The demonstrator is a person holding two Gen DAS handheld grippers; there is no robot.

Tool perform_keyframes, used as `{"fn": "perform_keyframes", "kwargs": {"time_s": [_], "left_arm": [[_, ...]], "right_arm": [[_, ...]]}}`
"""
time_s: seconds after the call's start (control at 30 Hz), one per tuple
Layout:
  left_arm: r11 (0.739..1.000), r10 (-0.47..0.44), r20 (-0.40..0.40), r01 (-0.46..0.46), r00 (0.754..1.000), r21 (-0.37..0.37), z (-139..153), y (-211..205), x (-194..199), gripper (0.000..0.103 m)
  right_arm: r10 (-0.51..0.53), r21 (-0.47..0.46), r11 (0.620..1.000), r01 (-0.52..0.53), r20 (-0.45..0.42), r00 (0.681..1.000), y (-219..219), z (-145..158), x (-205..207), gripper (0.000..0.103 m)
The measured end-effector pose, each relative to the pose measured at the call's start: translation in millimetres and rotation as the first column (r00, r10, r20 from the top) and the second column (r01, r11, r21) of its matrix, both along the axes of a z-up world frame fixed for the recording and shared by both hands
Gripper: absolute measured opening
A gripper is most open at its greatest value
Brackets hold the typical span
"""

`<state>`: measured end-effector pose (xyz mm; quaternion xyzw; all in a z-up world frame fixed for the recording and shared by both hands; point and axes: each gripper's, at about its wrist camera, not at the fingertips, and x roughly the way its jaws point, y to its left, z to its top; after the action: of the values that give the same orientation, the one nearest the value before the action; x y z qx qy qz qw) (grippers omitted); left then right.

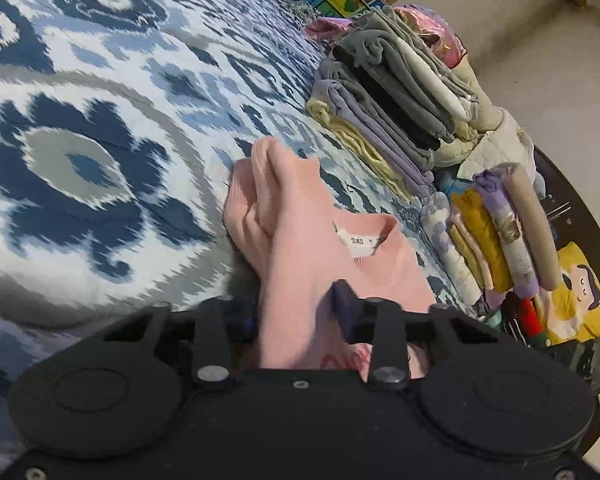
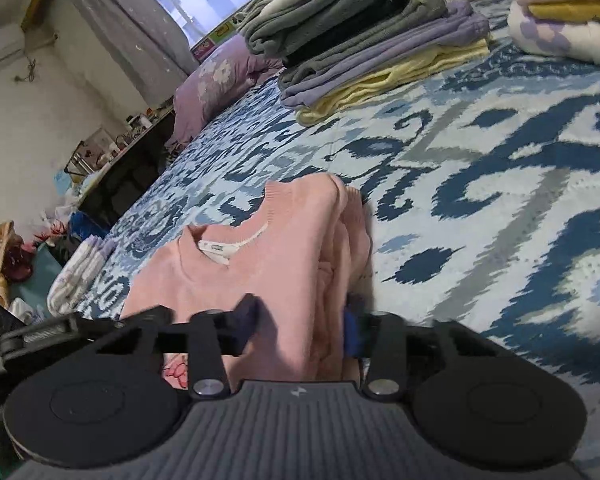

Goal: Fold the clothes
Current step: 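Grasp the folded sweatshirt edges with both grippers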

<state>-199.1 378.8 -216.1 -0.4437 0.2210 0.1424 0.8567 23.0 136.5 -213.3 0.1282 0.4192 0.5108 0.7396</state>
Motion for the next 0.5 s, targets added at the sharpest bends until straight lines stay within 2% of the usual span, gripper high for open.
{"fn": "perform_keyframes", "kwargs": {"time_s": [0.07, 0.1, 0.13, 0.17, 0.2, 0.27, 0.33, 0.4, 0.5], "left_arm": [[0.998, 0.008, 0.027, -0.007, 1.0, -0.058, 3, 4, -6, 0.023], [0.997, 0.002, 0.033, 0.001, 0.999, -0.072, 6, 5, -9, 0.023], [0.998, -0.016, 0.009, 0.017, 1.0, -0.056, 7, 3, -8, 0.024], [0.999, -0.03, -0.018, 0.029, 0.999, -0.041, 8, 1, -7, 0.032], [0.999, -0.029, -0.043, 0.028, 0.999, -0.029, 6, 0, -7, 0.038], [1.0, -0.022, -0.028, 0.022, 0.999, -0.023, 9, 1, -13, 0.054], [0.999, -0.006, -0.031, 0.007, 1.0, 0.043, 18, 0, -21, 0.061], [0.998, 0.002, -0.042, 0.0, 0.999, 0.059, 19, 3, -28, 0.062], [1.0, 0.001, -0.029, -0.001, 1.0, -0.003, 11, 9, -29, 0.062]], "right_arm": [[-0.002, 0.035, 0.999, 0.004, -0.056, 0.998, -4, -2, 5, 0.026], [-0.007, 0.07, 0.997, 0.015, -0.105, 0.994, -10, -2, 9, 0.024], [-0.02, 0.092, 0.995, 0.032, -0.138, 0.99, -16, -2, 12, 0.024], [-0.033, 0.08, 0.996, 0.044, -0.137, 0.99, -18, -3, 12, 0.026], [-0.045, 0.057, 0.997, 0.053, -0.126, 0.991, -19, -4, 10, 0.034], [-0.059, 0.039, 0.997, 0.063, -0.095, 0.994, -20, -2, 5, 0.04], [-0.091, 0.013, 0.996, 0.091, -0.003, 0.996, -22, 10, -4, 0.073], [-0.099, 0.001, 0.995, 0.099, 0.032, 0.995, -23, 15, -8, 0.079], [-0.059, -0.015, 0.998, 0.059, 0.005, 0.998, -17, 8, -7, 0.079]]}}
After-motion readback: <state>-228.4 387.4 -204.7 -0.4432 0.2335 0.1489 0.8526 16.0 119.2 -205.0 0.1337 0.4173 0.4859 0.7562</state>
